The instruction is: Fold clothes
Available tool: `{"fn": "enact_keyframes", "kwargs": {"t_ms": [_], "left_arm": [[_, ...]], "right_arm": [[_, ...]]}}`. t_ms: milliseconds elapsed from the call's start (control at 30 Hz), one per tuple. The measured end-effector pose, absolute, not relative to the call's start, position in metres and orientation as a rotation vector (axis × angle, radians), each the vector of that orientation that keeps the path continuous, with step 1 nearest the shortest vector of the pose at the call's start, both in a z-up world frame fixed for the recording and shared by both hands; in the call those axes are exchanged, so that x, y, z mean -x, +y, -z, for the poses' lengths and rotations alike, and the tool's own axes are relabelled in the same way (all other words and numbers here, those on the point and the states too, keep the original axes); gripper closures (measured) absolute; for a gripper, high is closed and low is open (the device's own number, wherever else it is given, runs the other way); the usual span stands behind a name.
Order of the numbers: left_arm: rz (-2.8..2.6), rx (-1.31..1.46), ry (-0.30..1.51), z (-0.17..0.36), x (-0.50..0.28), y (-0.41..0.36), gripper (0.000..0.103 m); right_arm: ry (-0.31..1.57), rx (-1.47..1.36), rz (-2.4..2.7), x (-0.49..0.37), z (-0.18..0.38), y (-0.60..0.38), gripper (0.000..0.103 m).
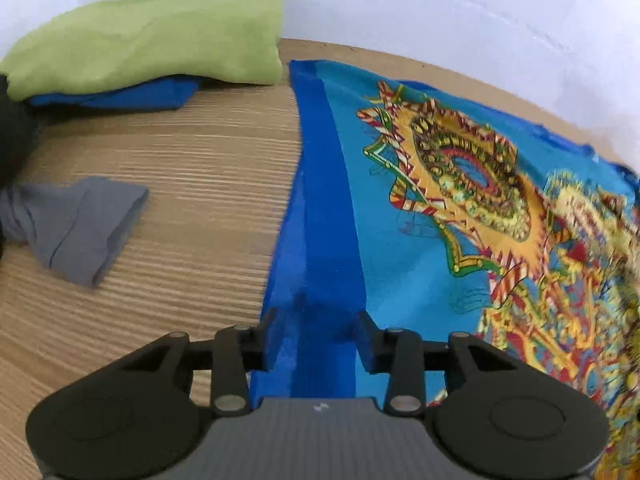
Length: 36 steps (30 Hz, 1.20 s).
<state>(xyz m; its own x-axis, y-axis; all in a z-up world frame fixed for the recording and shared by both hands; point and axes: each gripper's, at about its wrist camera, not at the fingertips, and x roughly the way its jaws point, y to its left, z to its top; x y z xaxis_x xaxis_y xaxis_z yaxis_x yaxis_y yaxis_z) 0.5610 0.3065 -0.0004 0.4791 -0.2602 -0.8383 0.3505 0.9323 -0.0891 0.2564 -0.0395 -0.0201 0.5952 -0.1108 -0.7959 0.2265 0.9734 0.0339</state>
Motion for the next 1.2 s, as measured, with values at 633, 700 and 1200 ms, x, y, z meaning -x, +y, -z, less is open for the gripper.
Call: {"fn": "enact_keyframes", "kwargs": {"t_ms": [633, 700, 1200], "left_arm": [[0.415, 0.002, 0.975, 0.006, -0.562, 0.303, 0.097], [0.351, -0.026, 0.959, 0.001, -0.560, 0.303, 0.099], [0.297, 0.018, 0.973, -0.015, -0.556, 0.318, 0.076]], "right_arm": [[0.925, -0.135, 0.211, -0.258, 0.025, -0.038, 0.029], [0.924, -0.136, 0.213, -0.258, 0.025, -0.039, 0.029], [0.921, -0.134, 0.223, -0.260, 0.026, -0.038, 0.029]]}}
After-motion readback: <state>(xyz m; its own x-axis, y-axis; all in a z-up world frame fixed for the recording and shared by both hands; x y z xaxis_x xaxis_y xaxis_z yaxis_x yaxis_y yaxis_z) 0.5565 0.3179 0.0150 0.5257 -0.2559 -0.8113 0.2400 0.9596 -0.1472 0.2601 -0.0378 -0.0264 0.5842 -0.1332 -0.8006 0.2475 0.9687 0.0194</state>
